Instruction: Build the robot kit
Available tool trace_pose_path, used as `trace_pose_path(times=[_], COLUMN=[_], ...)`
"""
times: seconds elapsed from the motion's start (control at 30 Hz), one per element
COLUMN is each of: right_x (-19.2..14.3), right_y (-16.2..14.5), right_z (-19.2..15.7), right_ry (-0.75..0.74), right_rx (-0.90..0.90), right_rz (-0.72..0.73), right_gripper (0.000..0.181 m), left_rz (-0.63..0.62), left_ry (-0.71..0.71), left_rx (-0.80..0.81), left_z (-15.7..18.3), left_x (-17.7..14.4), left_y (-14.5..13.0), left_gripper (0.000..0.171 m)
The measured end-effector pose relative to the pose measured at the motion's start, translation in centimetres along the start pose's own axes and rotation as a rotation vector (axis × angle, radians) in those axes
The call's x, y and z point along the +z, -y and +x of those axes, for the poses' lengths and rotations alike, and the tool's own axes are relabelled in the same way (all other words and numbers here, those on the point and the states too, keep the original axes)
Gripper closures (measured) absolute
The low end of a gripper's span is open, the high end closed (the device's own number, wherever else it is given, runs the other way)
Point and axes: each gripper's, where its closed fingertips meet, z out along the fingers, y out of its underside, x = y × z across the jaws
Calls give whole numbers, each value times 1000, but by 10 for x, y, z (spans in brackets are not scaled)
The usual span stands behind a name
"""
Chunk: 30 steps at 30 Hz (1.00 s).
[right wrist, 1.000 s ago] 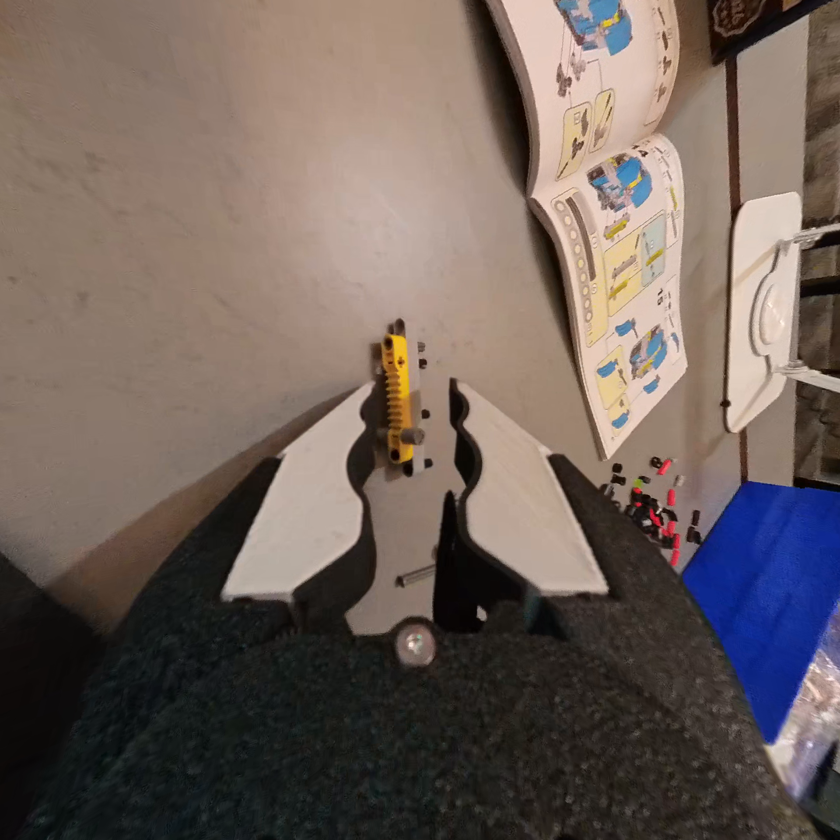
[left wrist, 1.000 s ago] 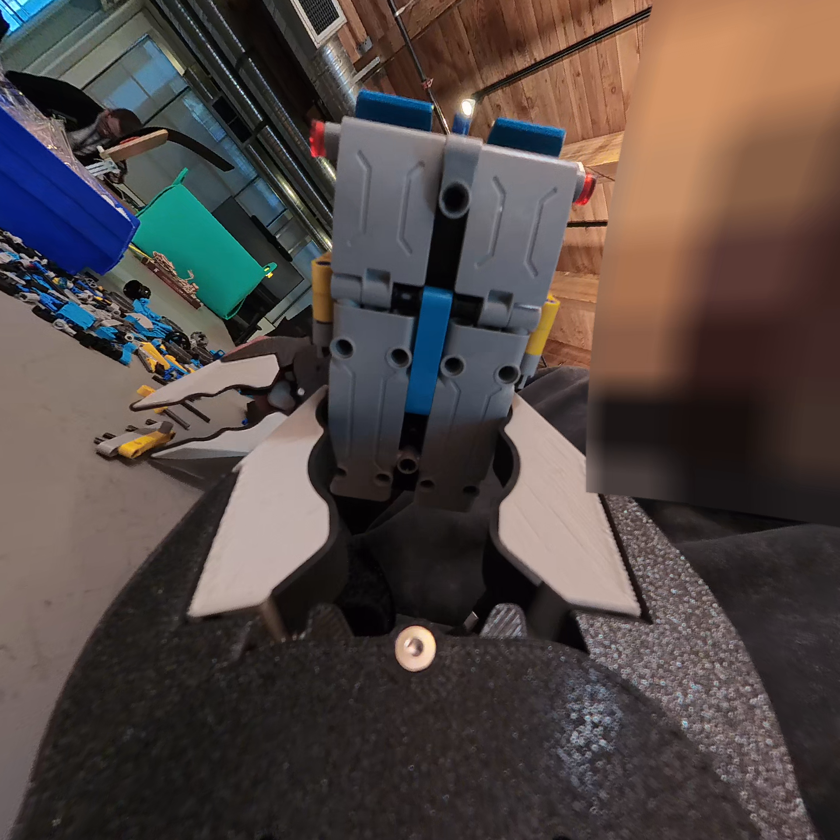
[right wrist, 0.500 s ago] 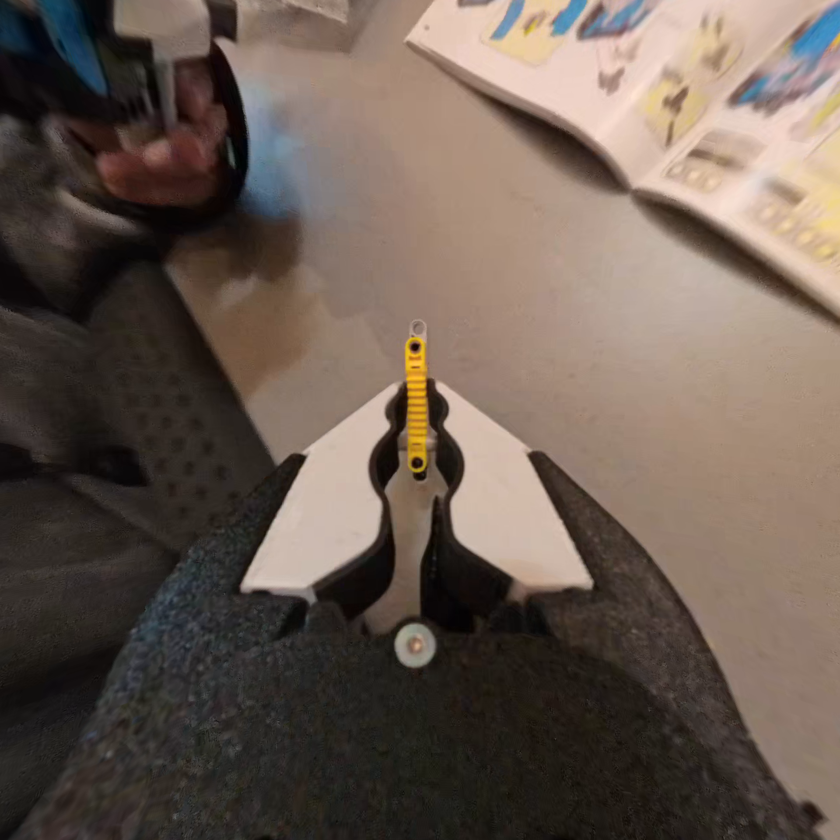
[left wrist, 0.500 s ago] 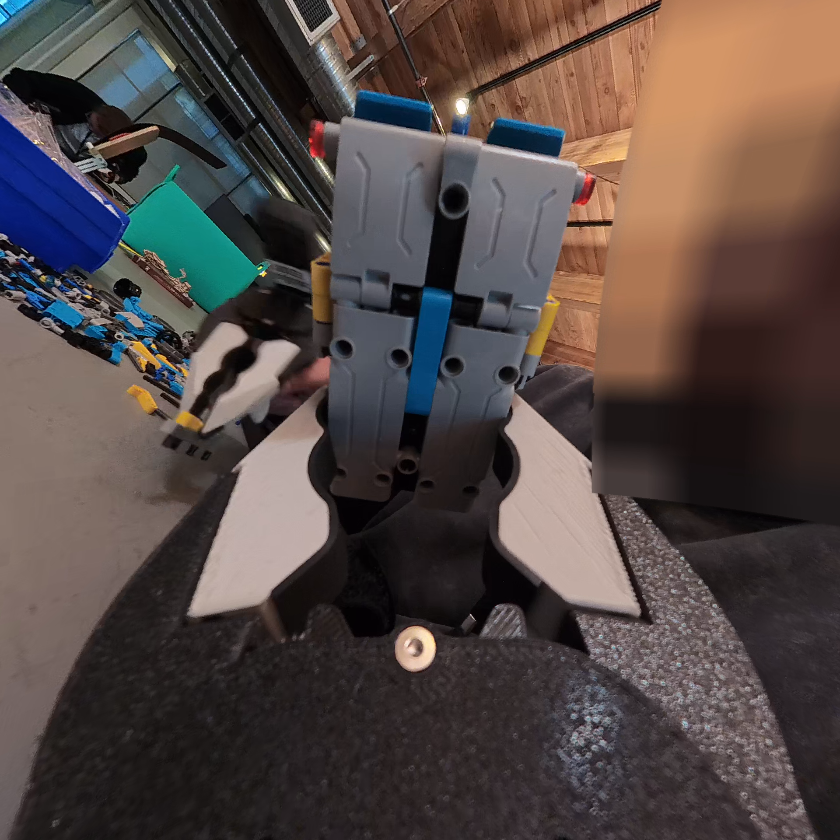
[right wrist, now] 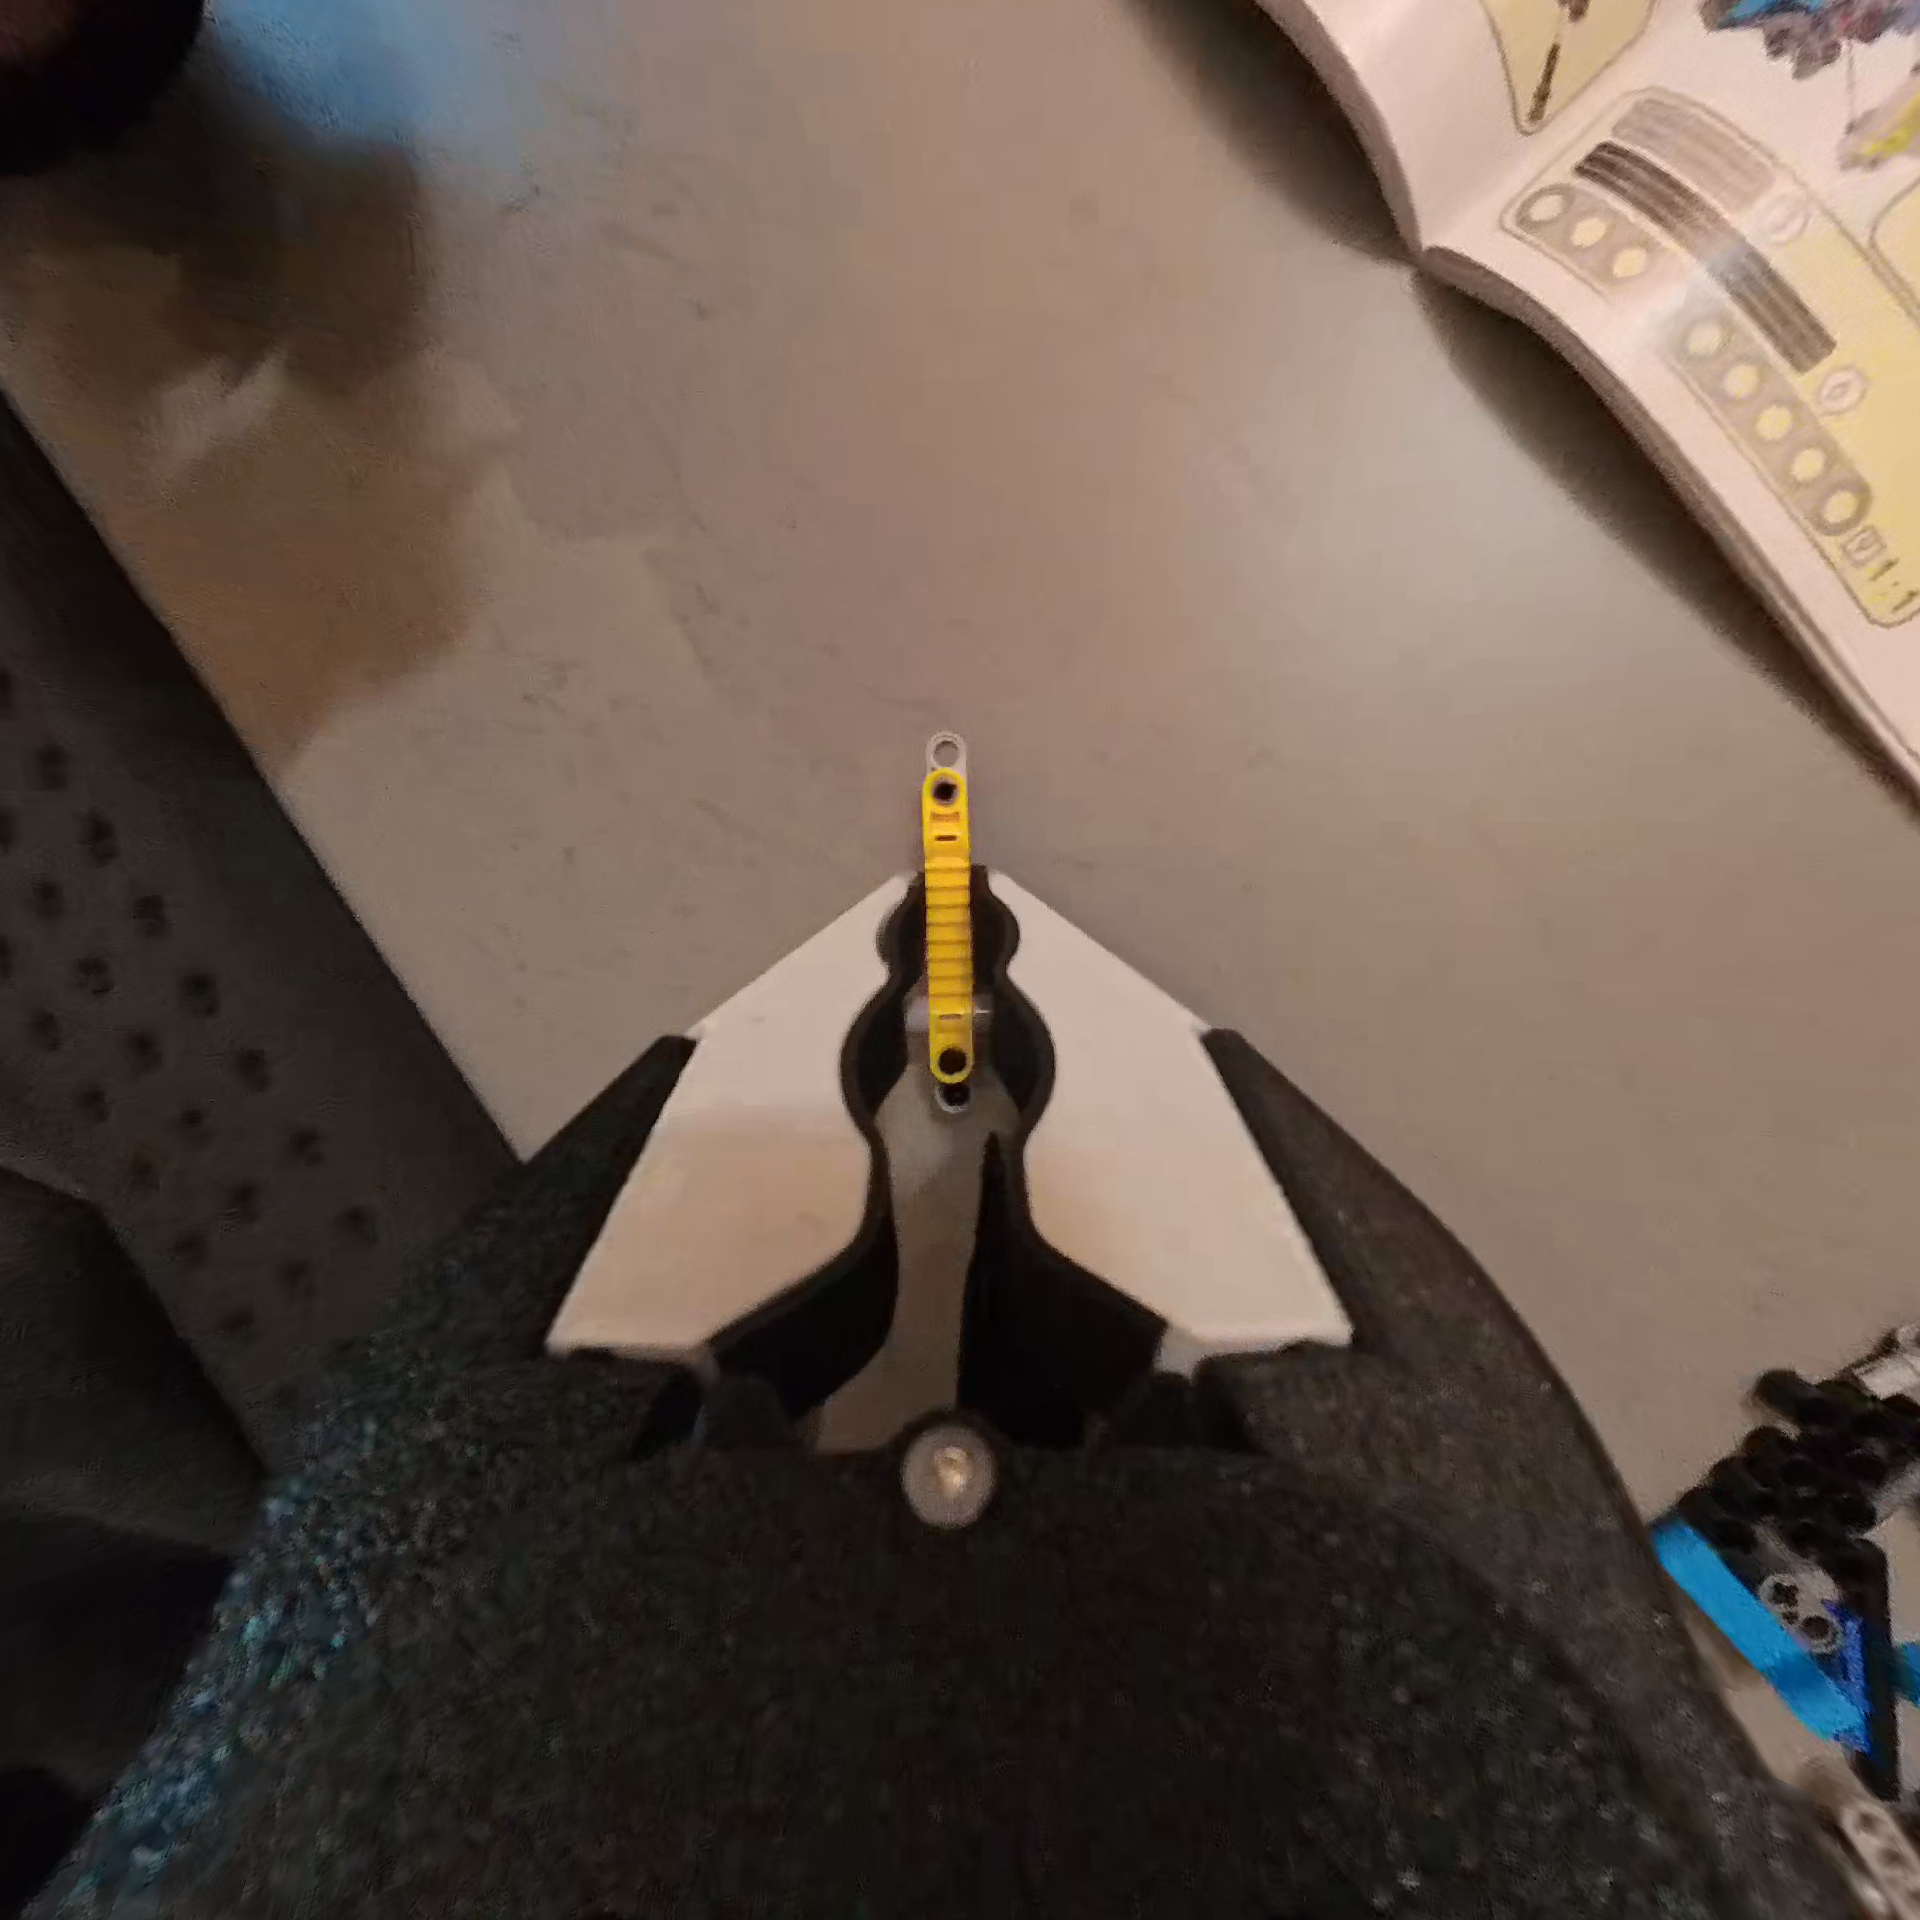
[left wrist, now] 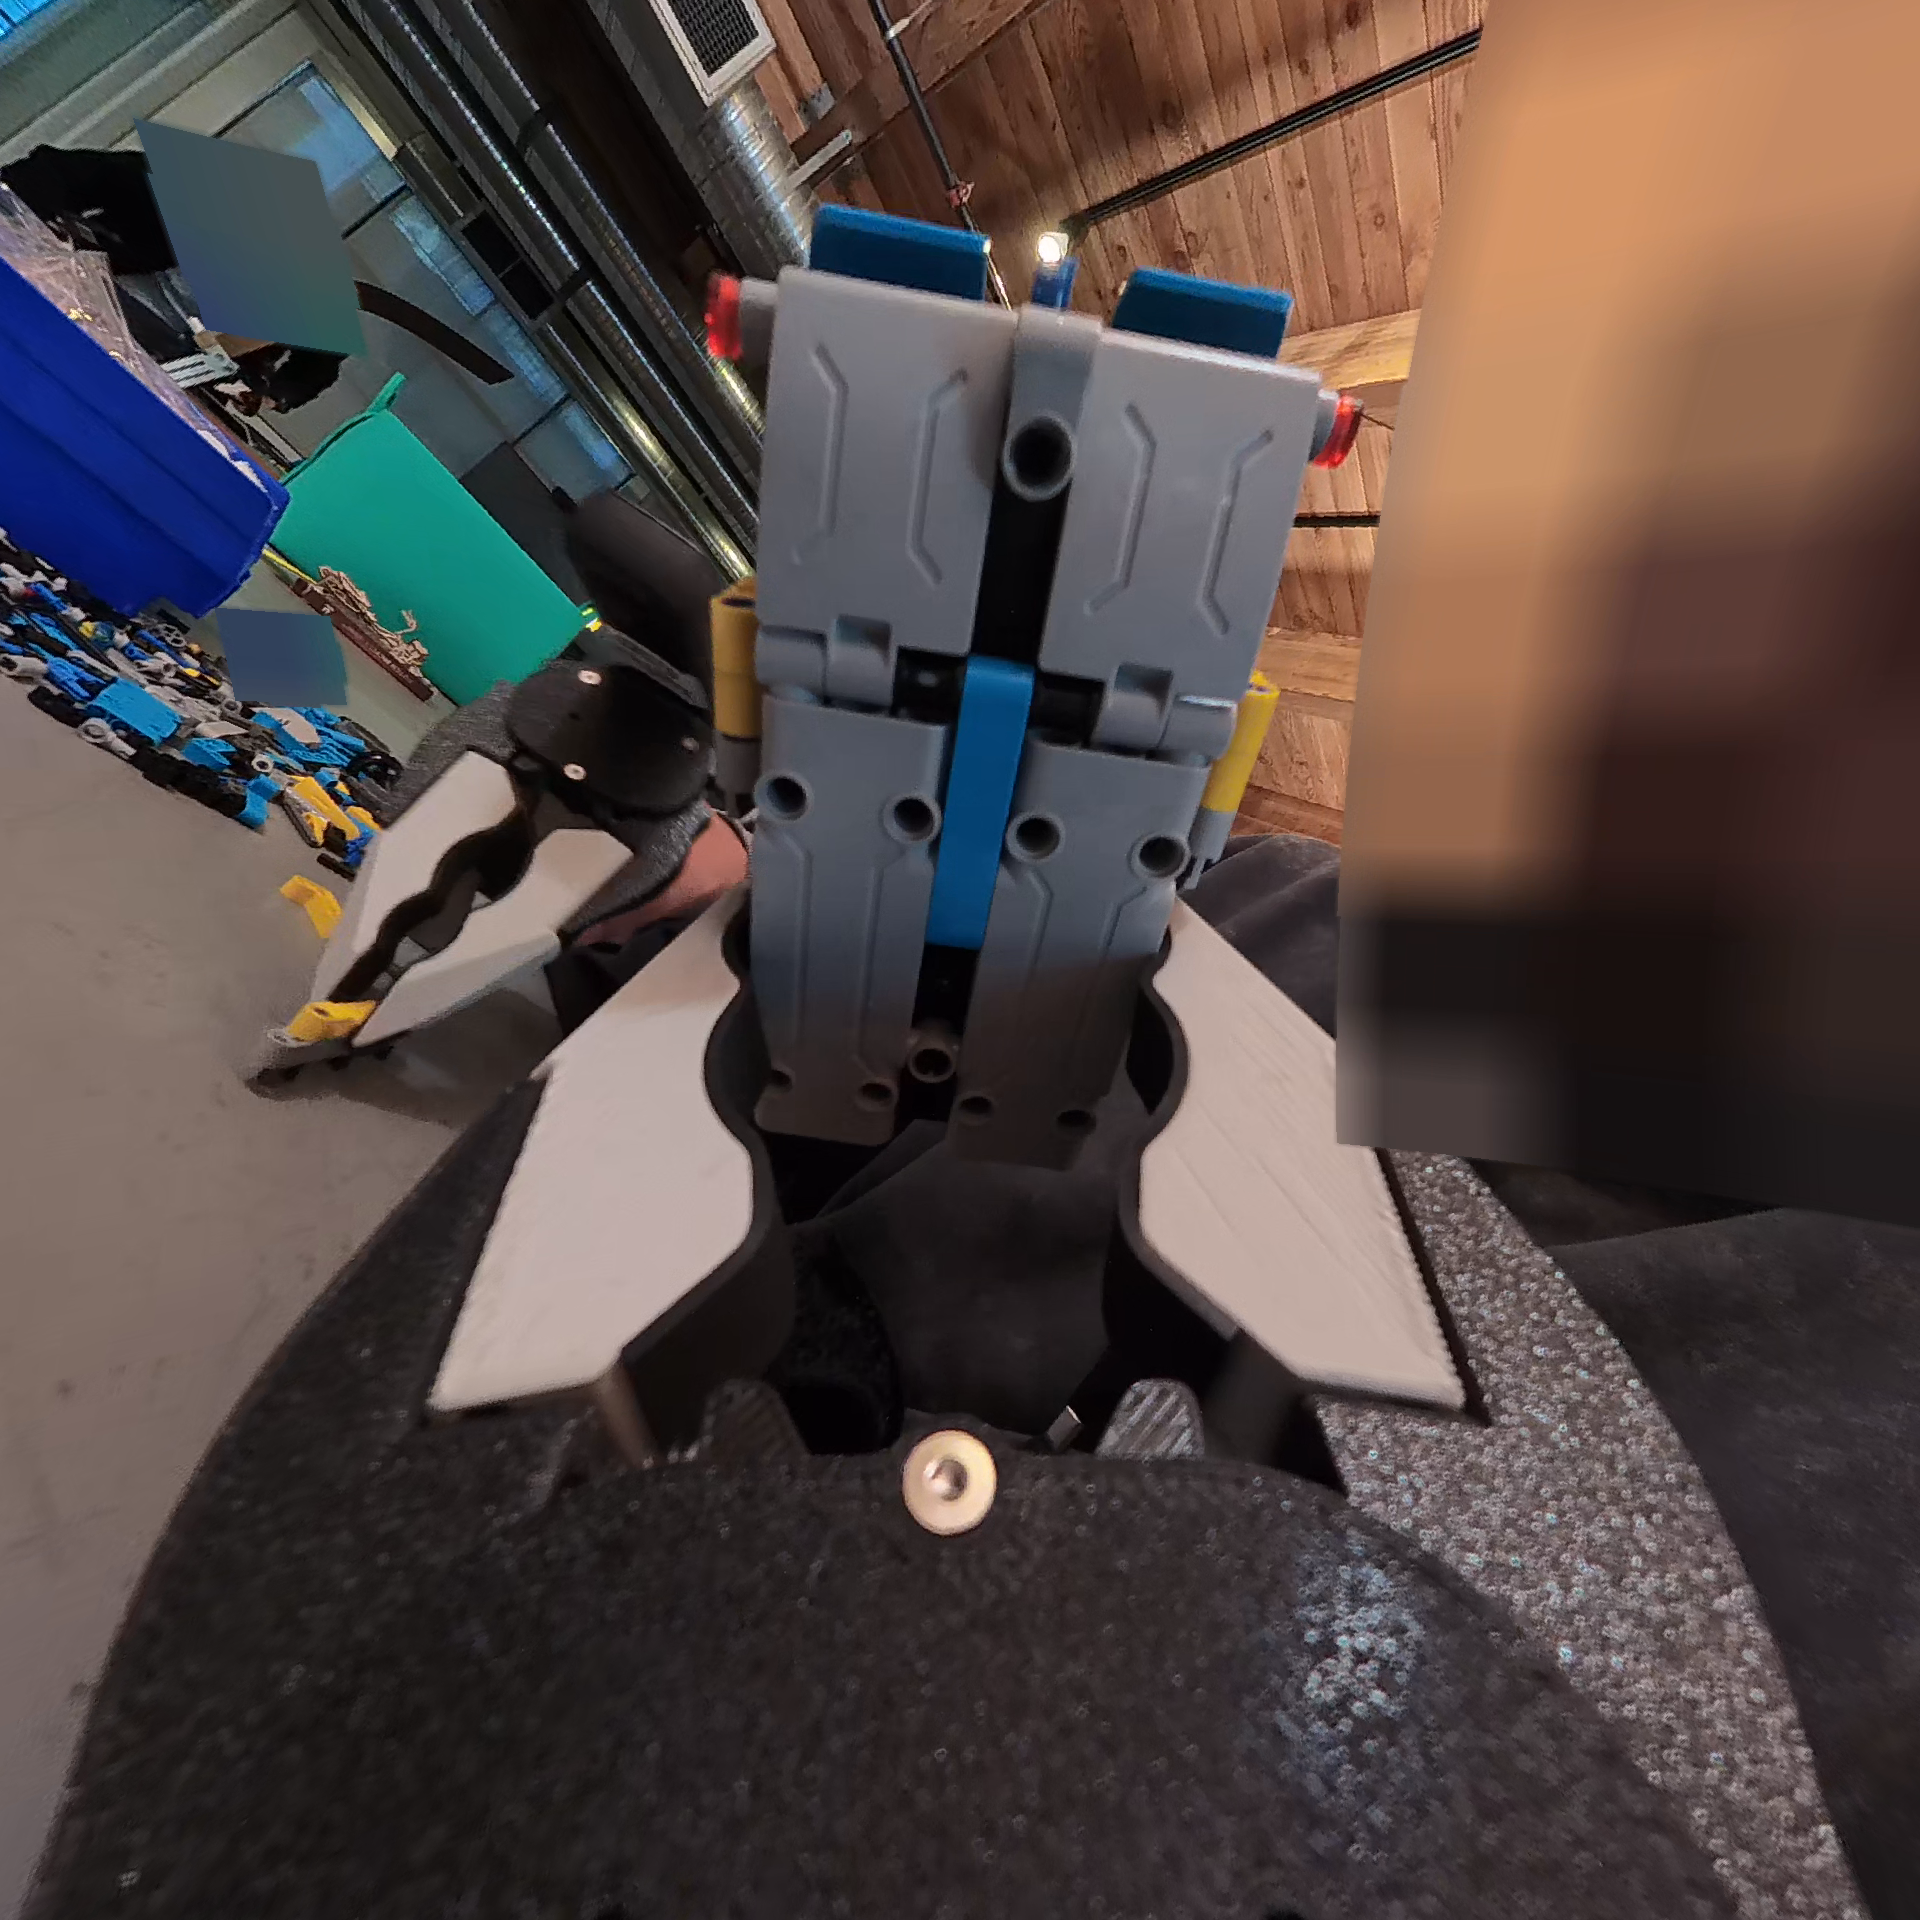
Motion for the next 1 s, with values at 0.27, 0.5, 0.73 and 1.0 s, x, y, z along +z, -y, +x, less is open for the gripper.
trace_pose_path(times=[0.27, 0.5, 0.73, 1.0], right_x=[10, 9, 5, -91], right_y=[-4, 4, 23, 146], right_z=[-1, -1, -5, -78], right_ry=[-153, -157, -118, 433], right_rx=[-154, -145, -145, 171], right_rz=[-117, -83, 26, 806], right_gripper=[168, 164, 174, 174], left_rz=[0, -2, -5, -5], left_ry=[2, 2, 11, 105], left_rx=[-1, -2, 10, 82], left_z=[0, 0, -1, -10], left_x=[0, 1, 1, -4], left_y=[0, -1, -1, 3], left_gripper=[102, 102, 102, 103])
